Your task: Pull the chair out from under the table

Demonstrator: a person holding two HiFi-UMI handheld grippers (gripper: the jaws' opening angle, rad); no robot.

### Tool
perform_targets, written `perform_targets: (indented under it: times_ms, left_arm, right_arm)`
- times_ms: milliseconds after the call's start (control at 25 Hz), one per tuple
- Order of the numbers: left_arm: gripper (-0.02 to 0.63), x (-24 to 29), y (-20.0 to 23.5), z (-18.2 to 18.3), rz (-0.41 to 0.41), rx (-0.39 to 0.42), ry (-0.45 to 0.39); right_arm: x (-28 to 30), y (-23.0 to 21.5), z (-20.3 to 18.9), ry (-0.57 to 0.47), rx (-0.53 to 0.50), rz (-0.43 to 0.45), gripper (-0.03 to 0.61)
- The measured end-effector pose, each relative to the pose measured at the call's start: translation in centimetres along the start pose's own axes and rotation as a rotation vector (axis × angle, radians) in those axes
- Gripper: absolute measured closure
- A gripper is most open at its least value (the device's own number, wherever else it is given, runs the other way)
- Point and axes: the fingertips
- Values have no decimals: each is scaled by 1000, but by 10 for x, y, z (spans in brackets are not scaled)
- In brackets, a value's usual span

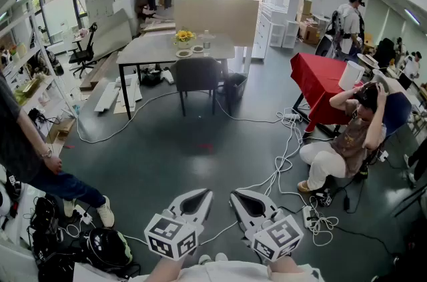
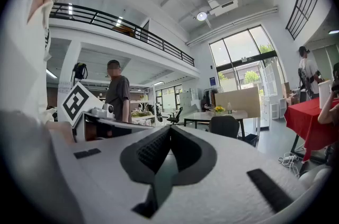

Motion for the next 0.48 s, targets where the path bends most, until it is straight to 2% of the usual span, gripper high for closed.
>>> perform_targets:
  times_ms: [240,480]
  left_arm:
    - [598,13,-2,-5,-14,14,28]
    - [598,15,6,-4,3,22,22]
  right_arm:
    - [5,-9,-4,24,-21,-6,577]
    - [11,-13,-7,37,-53,-9,577]
Point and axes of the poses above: the fingertips, and each gripper's own axes: x forward along the fingers, y to its left, z out of its top, and after that the axes turned 15 degrees about -y, right-handed
